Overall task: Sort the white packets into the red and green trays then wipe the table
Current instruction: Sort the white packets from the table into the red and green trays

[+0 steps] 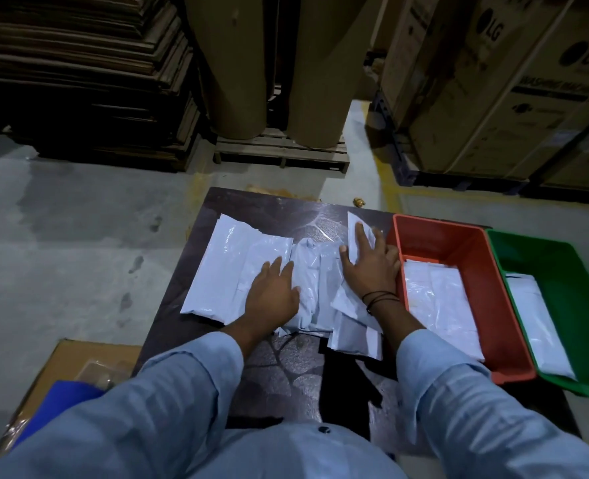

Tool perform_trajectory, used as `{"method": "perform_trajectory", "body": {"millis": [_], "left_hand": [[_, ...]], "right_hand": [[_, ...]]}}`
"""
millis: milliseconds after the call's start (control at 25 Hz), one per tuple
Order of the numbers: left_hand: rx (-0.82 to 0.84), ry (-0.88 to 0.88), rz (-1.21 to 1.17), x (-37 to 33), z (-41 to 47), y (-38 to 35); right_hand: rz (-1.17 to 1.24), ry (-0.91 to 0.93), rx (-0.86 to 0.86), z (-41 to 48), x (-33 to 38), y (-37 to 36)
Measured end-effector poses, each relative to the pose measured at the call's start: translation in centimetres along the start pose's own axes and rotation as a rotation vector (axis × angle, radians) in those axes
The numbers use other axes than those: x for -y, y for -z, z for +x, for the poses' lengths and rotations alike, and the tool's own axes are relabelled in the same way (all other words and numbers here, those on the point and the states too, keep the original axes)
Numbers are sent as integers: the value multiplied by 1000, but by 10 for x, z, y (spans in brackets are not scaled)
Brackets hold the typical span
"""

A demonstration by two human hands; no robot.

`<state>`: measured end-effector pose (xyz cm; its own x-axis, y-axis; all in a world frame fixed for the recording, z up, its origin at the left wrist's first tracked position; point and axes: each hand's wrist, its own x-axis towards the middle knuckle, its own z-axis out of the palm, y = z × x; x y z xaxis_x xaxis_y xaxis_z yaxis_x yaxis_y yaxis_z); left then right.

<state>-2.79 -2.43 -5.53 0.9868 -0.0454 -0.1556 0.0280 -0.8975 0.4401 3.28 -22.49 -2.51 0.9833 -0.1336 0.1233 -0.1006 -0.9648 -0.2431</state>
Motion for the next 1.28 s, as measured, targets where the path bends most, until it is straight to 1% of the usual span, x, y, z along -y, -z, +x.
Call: {"method": "perform_trajectory", "body": {"millis": [80,120,280,520,680,760,920,1000,1160,1280], "left_hand": [[-4,-46,52,-16,4,-9],[3,-40,66,-24,6,-14],[39,79,75,-49,13,-33],[12,112,-3,-58,24,-44],[50,98,-141,-55,28,-44],[56,82,-155,-56,27,-41],[0,139,-81,-69,27,-34],[-21,138,-51,-76,30,-28],[-145,80,-15,-91,40,-13],[-214,8,-1,-108,45,-3]], "right_hand": [[8,0,-33,3,-2,8],[11,1,-41,2,-4,11],[24,-3,-47,-3,-11,13],[-20,48,11,-14,-13,14],[-10,72,37,-14,-13,12],[-18,92,36,-13,-14,13],[-8,118,38,-6,-13,21],[-25,127,12,-2,-16,27],[-42,133,-57,9,-32,46],[-63,109,-51,15,-54,62]]}}
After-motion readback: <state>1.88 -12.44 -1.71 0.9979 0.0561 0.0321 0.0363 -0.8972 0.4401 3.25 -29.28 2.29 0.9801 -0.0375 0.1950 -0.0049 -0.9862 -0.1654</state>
